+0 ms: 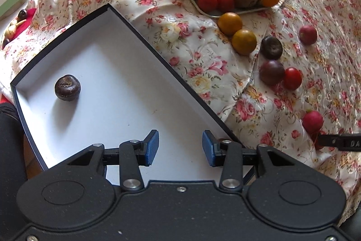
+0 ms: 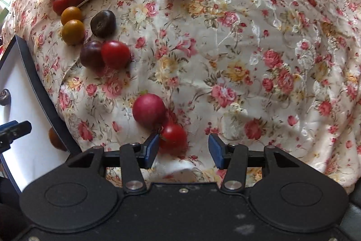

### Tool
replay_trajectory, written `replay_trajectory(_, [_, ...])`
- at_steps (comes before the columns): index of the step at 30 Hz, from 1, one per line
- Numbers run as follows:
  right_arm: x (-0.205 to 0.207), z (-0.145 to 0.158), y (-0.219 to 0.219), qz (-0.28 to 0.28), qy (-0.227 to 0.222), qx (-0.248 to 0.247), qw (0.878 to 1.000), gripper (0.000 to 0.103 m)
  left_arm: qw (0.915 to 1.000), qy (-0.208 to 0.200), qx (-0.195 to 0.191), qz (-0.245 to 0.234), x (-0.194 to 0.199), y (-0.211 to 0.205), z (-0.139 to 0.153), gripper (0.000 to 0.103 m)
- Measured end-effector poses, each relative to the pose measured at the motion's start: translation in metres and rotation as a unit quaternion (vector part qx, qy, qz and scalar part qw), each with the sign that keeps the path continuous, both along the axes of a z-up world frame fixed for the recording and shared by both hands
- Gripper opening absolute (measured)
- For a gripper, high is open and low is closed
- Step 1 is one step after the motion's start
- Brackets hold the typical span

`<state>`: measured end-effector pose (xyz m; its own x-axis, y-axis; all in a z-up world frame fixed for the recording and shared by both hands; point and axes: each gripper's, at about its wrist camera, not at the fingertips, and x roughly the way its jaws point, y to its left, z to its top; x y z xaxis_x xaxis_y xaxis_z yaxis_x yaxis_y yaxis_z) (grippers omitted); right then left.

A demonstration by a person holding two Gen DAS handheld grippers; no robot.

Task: Organize fruits
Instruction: 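Grasp the red radish with the left gripper while the right gripper grasps a red tomato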

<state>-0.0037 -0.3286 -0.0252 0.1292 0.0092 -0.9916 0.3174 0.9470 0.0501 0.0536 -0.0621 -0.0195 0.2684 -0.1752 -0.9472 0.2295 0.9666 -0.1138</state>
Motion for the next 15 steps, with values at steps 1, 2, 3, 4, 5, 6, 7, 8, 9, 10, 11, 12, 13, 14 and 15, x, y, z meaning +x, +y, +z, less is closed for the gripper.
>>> replay_trajectory(1, [0.001, -0.001, 0.001, 0.002, 0.001, -0.001, 1.000, 0.051, 1.0000, 0.003, -0.002, 0.004, 0.001, 0.001, -0.001, 0.050])
replay_trajectory(2, [0.000, -0.003, 0.003, 0.004, 0.002, -0.001, 1.000, 0.051, 1.0000, 0.006, -0.002, 0.007, 0.002, 0.002, -0.002, 0.050])
replay_trajectory(3, [0.000, -0.003, 0.004, 0.005, 0.003, -0.001, 1.000, 0.051, 0.9999, 0.008, -0.002, 0.009, 0.002, 0.003, -0.003, 0.050])
replay_trajectory(4, [0.000, -0.006, 0.004, 0.005, 0.004, -0.001, 1.000, 0.051, 0.9999, 0.010, 0.000, 0.010, 0.003, 0.003, -0.004, 0.050])
replay_trajectory(5, [0.001, -0.009, 0.006, 0.003, 0.005, 0.000, 1.000, 0.051, 0.9999, 0.011, 0.001, 0.009, 0.002, 0.003, -0.004, 0.050])
replay_trajectory(6, [0.001, -0.010, 0.006, 0.000, 0.007, 0.000, 1.000, 0.051, 0.9999, 0.011, 0.001, 0.008, 0.001, 0.003, -0.005, 0.050])
replay_trajectory(7, [0.001, -0.013, 0.008, -0.002, 0.008, 0.000, 1.000, 0.051, 0.9999, 0.011, 0.002, 0.006, 0.001, 0.003, -0.005, 0.050])
replay_trajectory(8, [0.002, -0.015, 0.008, -0.003, 0.010, 0.001, 1.000, 0.051, 0.9999, 0.011, 0.002, 0.005, 0.000, 0.003, -0.005, 0.050])
replay_trajectory(9, [0.002, -0.016, 0.009, -0.003, 0.011, 0.001, 1.000, 0.051, 0.9999, 0.010, 0.003, 0.003, 0.000, 0.002, -0.005, 0.050])
replay_trajectory(10, [0.004, -0.021, 0.010, -0.003, 0.012, 0.002, 1.000, 0.051, 0.9999, 0.009, 0.003, 0.002, 0.000, 0.002, -0.004, 0.050])
replay_trajectory(11, [0.004, -0.022, 0.011, -0.005, 0.013, 0.002, 1.000, 0.051, 0.9999, 0.009, 0.004, 0.002, 0.000, 0.002, -0.004, 0.050])
replay_trajectory(12, [0.005, -0.025, 0.012, -0.005, 0.013, 0.003, 1.000, 0.051, 0.9999, 0.010, 0.004, 0.001, 0.000, 0.002, -0.005, 0.050])
replay_trajectory(13, [0.006, -0.027, 0.013, -0.005, 0.013, 0.004, 1.000, 0.051, 0.9999, 0.010, 0.006, 0.001, 0.000, 0.002, -0.005, 0.050])
replay_trajectory(14, [0.007, -0.029, 0.011, -0.006, 0.014, 0.007, 1.000, 0.051, 0.9999, 0.010, 0.007, 0.002, 0.000, 0.001, -0.006, 0.050])
replay_trajectory(15, [0.006, -0.028, 0.010, -0.007, 0.013, 0.015, 1.000, 0.047, 0.9999, 0.011, 0.007, 0.002, 0.000, 0.001, -0.006, 0.050])
